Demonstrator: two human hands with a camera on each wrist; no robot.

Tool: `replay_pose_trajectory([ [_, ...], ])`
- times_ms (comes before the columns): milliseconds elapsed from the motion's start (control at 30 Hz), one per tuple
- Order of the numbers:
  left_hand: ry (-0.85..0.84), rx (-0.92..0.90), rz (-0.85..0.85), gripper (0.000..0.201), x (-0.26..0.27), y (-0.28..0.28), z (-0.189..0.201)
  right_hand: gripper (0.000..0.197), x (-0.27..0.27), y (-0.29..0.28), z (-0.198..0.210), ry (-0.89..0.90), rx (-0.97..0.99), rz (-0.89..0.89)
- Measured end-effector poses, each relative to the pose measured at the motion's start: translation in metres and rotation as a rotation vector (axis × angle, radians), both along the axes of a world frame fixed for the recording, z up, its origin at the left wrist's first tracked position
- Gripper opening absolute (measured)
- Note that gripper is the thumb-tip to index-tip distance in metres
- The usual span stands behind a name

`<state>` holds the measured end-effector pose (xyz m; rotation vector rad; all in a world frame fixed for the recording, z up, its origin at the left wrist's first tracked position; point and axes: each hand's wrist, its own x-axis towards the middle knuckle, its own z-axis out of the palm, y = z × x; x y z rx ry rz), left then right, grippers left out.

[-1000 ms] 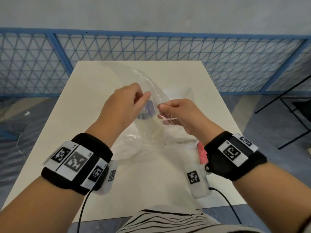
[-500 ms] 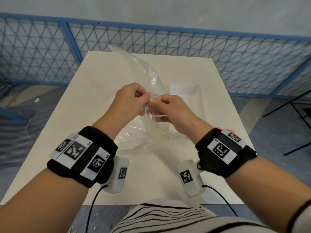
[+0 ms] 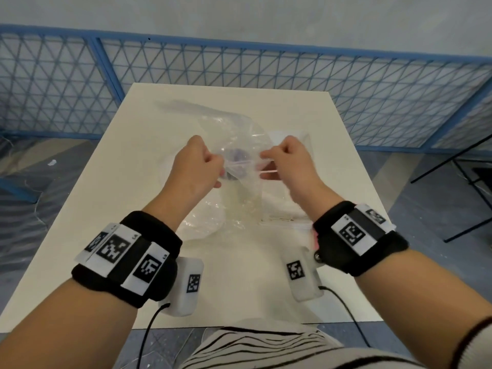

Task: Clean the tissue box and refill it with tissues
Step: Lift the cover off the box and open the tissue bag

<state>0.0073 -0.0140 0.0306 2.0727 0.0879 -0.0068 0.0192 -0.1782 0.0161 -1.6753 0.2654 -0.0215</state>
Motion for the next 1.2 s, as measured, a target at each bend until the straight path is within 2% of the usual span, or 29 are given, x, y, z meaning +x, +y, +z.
replay_pose_trajectory([
  [67,0.048,0.058,-0.018,0.020,-0.002,0.004,-0.001,0.025,0.001,-0.012,-0.001,-0.011,0.024,-0.021],
  [167,0.047,0.159,-0.014,0.017,-0.001,0.002,-0.005,0.023,-0.005,-0.009,-0.003,-0.095,-0.057,0.051],
  [300,-0.237,0.192,-0.032,0.042,0.000,-0.006,-0.001,0.026,-0.020,0.006,-0.003,-0.255,-0.275,0.345],
  [367,-0.369,0.195,-0.056,0.033,0.000,-0.010,0.007,0.017,-0.027,0.012,0.001,-0.304,-0.351,0.441],
  [433,-0.427,0.208,-0.063,0.019,0.004,-0.008,0.015,0.011,-0.031,0.015,0.006,-0.358,-0.397,0.487],
  [467,-0.441,0.270,-0.069,0.014,0.007,-0.006,0.019,0.014,-0.031,0.015,0.007,-0.389,-0.440,0.498],
  [567,-0.386,0.385,-0.071,0.019,0.014,0.004,0.016,0.028,-0.025,0.009,0.006,-0.436,-0.707,0.461],
  [633,-0.298,0.457,-0.022,0.033,0.011,0.010,0.013,0.038,-0.019,0.002,0.007,-0.372,-0.944,0.410],
  [733,-0.127,0.754,-0.003,0.064,0.008,0.018,0.007,0.063,-0.012,-0.008,0.011,-0.243,-1.190,0.385],
  [833,0.151,0.836,0.000,0.095,0.010,0.026,0.000,0.093,-0.007,-0.016,0.014,-0.132,-1.101,0.285],
  [900,0.301,0.834,-0.001,0.097,0.015,0.034,-0.003,0.099,-0.002,-0.019,0.015,-0.148,-1.012,0.214],
  [967,0.372,0.796,0.000,0.091,0.018,0.039,-0.002,0.092,-0.001,-0.017,0.013,-0.253,-0.955,0.246],
  [1033,0.243,0.706,0.022,0.074,0.018,0.036,0.005,0.076,-0.003,-0.010,0.010,-0.324,-0.900,0.364],
  [1133,-0.106,0.687,0.027,0.040,0.017,0.030,0.019,0.051,-0.004,-0.002,0.003,-0.354,-0.762,0.458],
  [1200,-0.156,0.766,-0.007,0.020,0.021,0.032,0.024,0.049,-0.004,-0.002,0.004,-0.324,-0.582,0.456],
])
